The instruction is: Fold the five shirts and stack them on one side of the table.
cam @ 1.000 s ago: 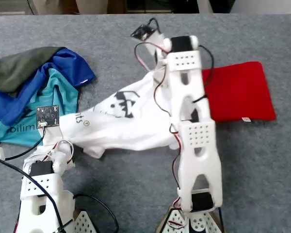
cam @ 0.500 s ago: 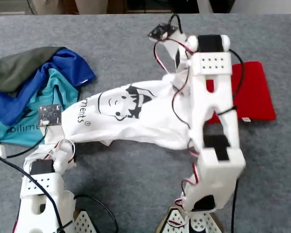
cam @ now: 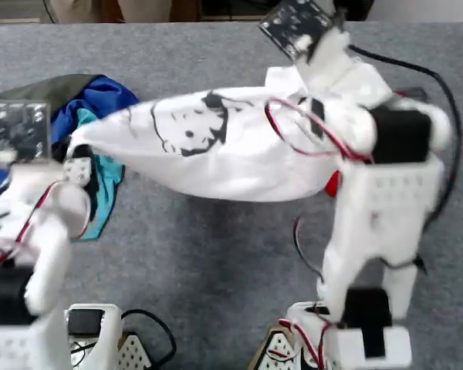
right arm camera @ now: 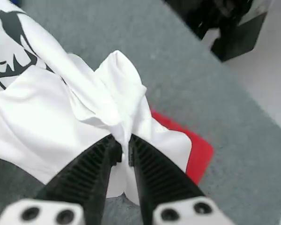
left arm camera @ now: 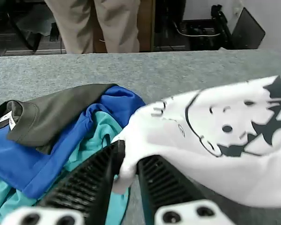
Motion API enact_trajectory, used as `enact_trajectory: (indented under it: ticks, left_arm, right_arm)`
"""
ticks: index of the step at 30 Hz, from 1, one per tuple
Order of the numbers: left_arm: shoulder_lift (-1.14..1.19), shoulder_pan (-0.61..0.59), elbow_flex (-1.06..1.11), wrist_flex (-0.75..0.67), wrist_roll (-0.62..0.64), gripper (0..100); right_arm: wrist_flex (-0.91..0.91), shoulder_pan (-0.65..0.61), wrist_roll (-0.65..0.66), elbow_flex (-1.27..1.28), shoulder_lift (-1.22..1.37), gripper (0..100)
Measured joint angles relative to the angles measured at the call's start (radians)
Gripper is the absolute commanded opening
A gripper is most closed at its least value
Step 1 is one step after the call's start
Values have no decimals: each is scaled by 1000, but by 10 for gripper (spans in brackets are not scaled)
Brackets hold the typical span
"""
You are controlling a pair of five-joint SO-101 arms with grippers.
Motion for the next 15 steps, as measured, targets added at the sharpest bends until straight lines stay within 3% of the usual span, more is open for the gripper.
enact_trajectory:
  ticks: [5,7,11,15]
  left_arm:
    - [-11,31,-97,227,0,19]
    - [-14,32,-97,273,0,19]
    - [-12,34,-14,298,0,19]
    - [-12,34,66,298,0,19]
  right_arm:
    - [9,0,-15,63,-163,408]
    - [12,2,9,130,-221,501]
    - [12,0,44,272,-319,488]
    - [-2,3,52,402,-385,380]
